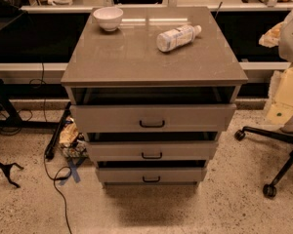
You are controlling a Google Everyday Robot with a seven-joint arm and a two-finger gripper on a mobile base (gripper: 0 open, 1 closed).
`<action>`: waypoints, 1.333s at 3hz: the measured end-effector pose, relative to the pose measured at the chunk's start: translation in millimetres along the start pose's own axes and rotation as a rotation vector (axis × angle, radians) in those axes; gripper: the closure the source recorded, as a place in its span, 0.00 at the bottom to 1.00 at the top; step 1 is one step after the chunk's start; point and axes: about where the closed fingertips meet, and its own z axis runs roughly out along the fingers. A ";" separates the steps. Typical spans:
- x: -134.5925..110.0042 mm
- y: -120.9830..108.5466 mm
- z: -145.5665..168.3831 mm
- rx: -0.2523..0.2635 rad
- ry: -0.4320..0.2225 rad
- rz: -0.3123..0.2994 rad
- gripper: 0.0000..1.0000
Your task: Open middle drawer
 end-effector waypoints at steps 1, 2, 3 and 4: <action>0.0 0.0 0.0 0.000 0.000 0.000 0.00; 6.3 2.6 1.4 -0.011 -0.030 0.000 0.00; 27.9 15.1 45.2 -0.092 -0.114 0.017 0.00; 44.0 34.6 108.9 -0.197 -0.207 0.018 0.00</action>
Offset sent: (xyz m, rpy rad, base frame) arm -0.0111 -0.0172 -0.0145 0.0908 0.0292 0.0288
